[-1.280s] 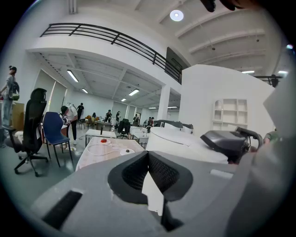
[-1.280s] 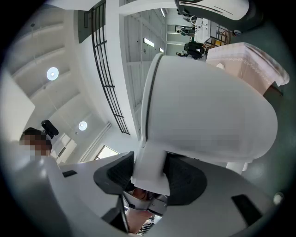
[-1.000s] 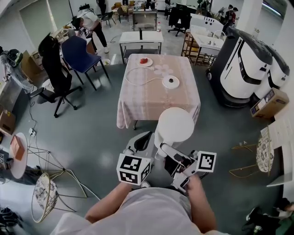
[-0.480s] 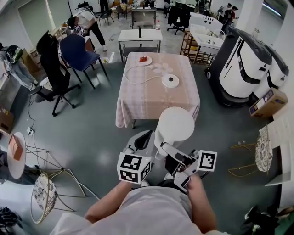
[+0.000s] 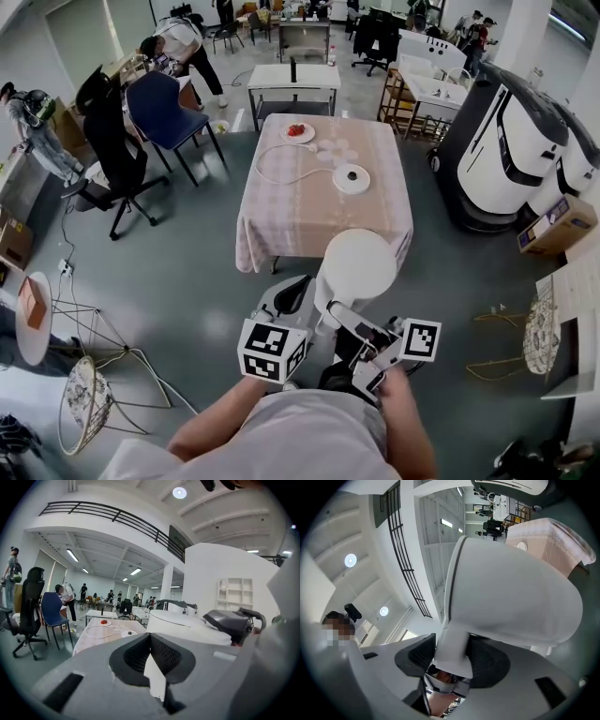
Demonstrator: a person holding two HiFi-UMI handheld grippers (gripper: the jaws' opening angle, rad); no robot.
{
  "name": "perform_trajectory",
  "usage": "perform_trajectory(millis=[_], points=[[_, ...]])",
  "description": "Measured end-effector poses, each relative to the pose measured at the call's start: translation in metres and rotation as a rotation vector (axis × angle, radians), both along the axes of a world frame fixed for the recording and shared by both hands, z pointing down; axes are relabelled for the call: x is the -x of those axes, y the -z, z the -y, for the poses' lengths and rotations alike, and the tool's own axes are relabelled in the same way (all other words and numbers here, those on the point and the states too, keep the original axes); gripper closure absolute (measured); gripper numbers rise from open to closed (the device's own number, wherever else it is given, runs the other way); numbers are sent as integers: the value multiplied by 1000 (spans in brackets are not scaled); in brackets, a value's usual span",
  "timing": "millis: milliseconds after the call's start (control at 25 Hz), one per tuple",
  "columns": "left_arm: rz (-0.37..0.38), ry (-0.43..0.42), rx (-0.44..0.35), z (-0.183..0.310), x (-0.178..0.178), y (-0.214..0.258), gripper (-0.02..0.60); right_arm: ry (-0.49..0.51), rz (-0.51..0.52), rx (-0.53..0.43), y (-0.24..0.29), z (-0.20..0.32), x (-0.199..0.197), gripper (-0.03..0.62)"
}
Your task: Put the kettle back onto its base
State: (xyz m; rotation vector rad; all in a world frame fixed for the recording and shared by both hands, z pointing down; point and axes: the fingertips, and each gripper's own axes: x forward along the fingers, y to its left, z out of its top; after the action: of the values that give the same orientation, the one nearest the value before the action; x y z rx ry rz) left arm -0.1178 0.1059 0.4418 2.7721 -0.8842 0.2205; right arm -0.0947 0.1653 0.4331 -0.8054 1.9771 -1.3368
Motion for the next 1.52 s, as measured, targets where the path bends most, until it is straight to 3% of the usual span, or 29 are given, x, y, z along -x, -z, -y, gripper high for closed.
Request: perform_trajectory(millis=[800, 1240, 1520], points=[[69, 83, 35, 73, -141, -11, 578, 125, -26, 29, -16, 72, -140, 399], [107, 146, 32, 88, -160, -15, 578, 163, 4, 15, -20, 92, -171, 399], [93, 133, 38, 107, -171, -17, 578, 164, 4, 8, -18, 105, -176, 399]])
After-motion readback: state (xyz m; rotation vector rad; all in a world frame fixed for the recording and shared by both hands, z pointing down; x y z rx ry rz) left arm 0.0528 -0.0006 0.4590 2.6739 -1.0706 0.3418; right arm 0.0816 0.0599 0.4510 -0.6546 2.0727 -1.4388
